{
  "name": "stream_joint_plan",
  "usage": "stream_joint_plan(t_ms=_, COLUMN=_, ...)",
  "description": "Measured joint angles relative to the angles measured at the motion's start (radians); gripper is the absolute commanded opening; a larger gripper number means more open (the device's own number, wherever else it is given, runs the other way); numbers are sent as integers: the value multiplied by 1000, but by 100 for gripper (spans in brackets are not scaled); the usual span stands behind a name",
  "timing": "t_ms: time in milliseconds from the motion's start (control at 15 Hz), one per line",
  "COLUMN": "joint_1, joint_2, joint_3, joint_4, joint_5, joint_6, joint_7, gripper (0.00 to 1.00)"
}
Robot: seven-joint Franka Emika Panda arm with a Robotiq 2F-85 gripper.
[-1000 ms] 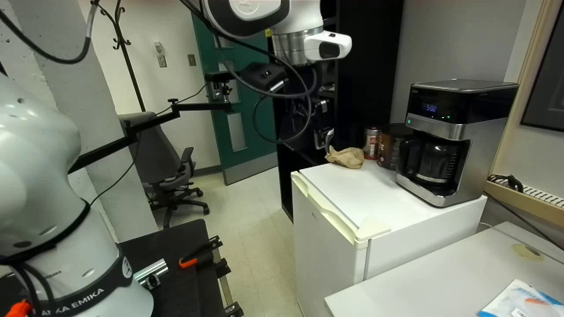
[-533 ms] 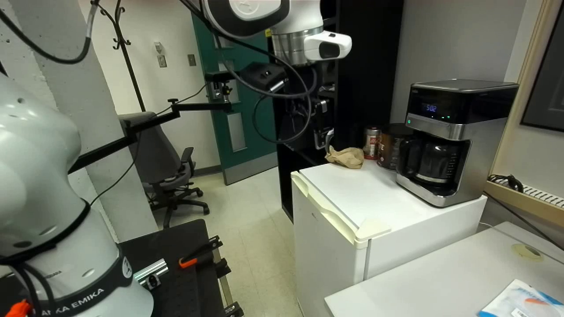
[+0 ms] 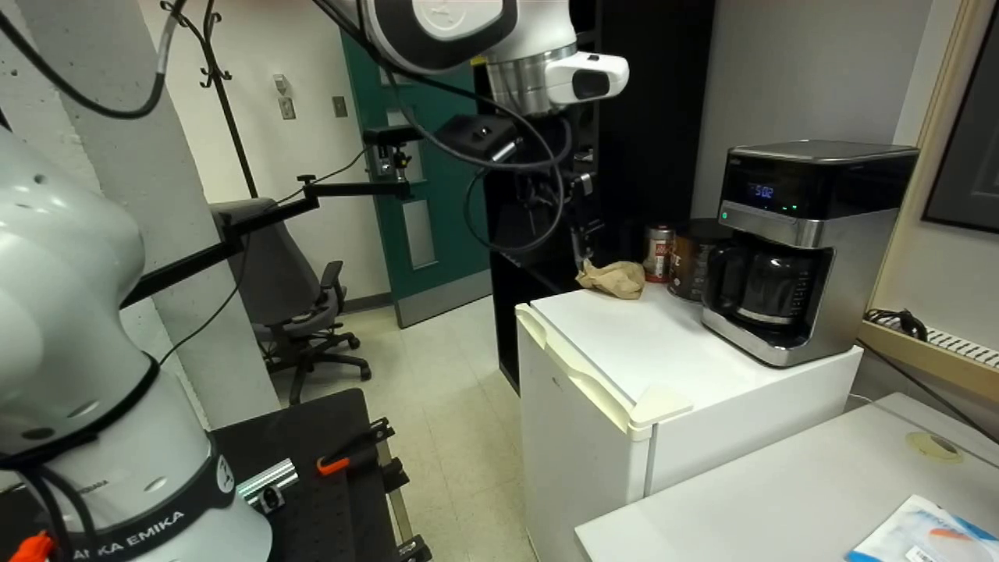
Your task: Press a button on the coffee maker
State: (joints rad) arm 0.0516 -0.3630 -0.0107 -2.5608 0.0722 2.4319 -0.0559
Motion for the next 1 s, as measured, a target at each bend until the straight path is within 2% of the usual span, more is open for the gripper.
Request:
stream_joint_plan(t_ms=267, joint_1=-44, joint_2=85, joint_3=43, joint_4=33, joint_5=-181, joint_6=145, joint_7=42, gripper=100)
stream_joint_plan(t_ms=467, joint_1=-83, joint_2=166, joint_3=67, joint_4=97, joint_5=-346, joint_6=192, joint_7=79, gripper=100)
stream_joint_plan(t_ms=533, joint_1=-96, joint_2=195, joint_3=71, joint_4=127, joint_5=-409, joint_6=199, joint_7=93, gripper=91)
stream_joint_plan(t_ms=600, joint_1=-105, joint_2=223, joint_3=74, joint_4=159, joint_5=-472, joint_6=202, joint_7=109, gripper=74)
stream_joint_plan(t_ms=800, joint_1=-115, joint_2=312, joint_3=72, joint_4=267, joint_5=-633, joint_6=203, joint_7=134, gripper=53)
stream_joint_plan(t_ms=1000, joint_1=-107, joint_2=410, joint_3=69, joint_4=377, joint_5=-737, joint_6=203, joint_7=141, gripper=28)
